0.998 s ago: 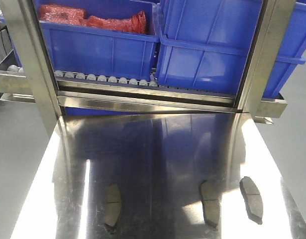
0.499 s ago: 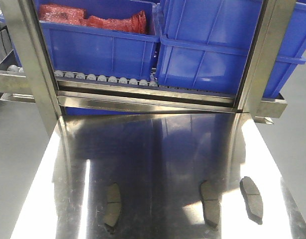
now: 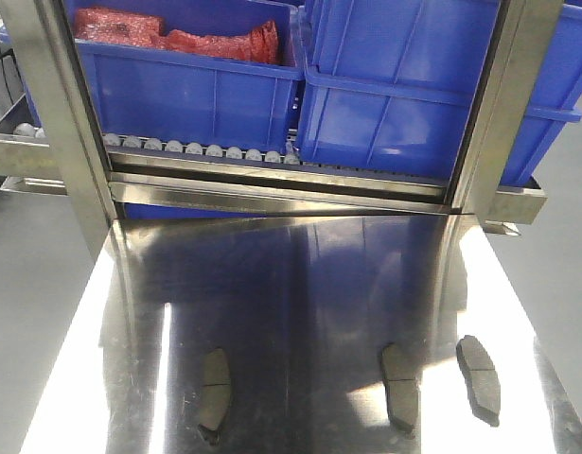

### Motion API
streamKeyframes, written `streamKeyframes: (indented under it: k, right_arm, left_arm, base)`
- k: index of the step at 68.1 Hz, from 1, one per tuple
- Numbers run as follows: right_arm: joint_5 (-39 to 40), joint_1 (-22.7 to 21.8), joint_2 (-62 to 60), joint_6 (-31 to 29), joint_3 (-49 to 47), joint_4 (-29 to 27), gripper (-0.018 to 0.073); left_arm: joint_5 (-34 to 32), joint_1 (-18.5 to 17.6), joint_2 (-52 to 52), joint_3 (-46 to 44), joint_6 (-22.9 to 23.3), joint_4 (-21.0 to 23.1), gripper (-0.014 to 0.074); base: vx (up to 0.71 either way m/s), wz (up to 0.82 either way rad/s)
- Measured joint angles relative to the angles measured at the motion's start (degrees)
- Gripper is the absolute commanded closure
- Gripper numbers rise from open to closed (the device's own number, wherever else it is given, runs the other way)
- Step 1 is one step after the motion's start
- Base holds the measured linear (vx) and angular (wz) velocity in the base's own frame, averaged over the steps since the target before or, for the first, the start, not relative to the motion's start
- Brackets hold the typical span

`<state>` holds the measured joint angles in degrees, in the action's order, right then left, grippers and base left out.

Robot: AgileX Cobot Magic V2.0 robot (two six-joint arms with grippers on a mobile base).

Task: Move and align brake pads A on conveyor
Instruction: 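Lower the right gripper onto the farthest-side brake pad and grasp it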

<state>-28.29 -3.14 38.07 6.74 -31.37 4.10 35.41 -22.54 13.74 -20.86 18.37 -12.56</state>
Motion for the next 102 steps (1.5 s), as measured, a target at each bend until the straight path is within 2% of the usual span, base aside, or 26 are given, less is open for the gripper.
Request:
streamKeyframes:
  k: [13,25,40,66,77,102]
  right_arm:
    - [-4.9,0.0,3.3,-0.1,-2.8,0.0,-0.0016]
    - [-12.3,0.0,15.3,-0.1,-9.5,0.0,-0.0016]
    - [-16.4,0.1,30.0,-0.1,-17.1,0.0,-0.0016]
    - [-24.1,7.3,50.2,-0.2,-28.4,-0.1,-0.0016]
    - [-26.2,9.7,56.1,0.0,-31.2,-1.8,-0.0016]
    - [-26.5,10.7,61.7,0.0,-31.4,-3.7,-0.0016]
  left_arm:
    - [0.0,0.0,0.0,0.0,0.0,0.0,0.0602]
    - [0.0,0.0,0.0,0.0,0.0,0.0,0.0602]
    - [0.0,0.0,0.0,0.0,0.0,0.0,0.0602]
    - [0.0,0.0,0.0,0.0,0.0,0.0,0.0602]
    - [0.0,0.0,0.0,0.0,0.0,0.0,0.0602]
    - [0.0,0.0,0.0,0.0,0.0,-0.1,0.0602]
  base:
    - [0.00,0.00]
    - [0.00,0.00]
    - [0.00,0.00]
    - [0.00,0.00]
    - [0.00,0.00]
    - [0.00,0.00]
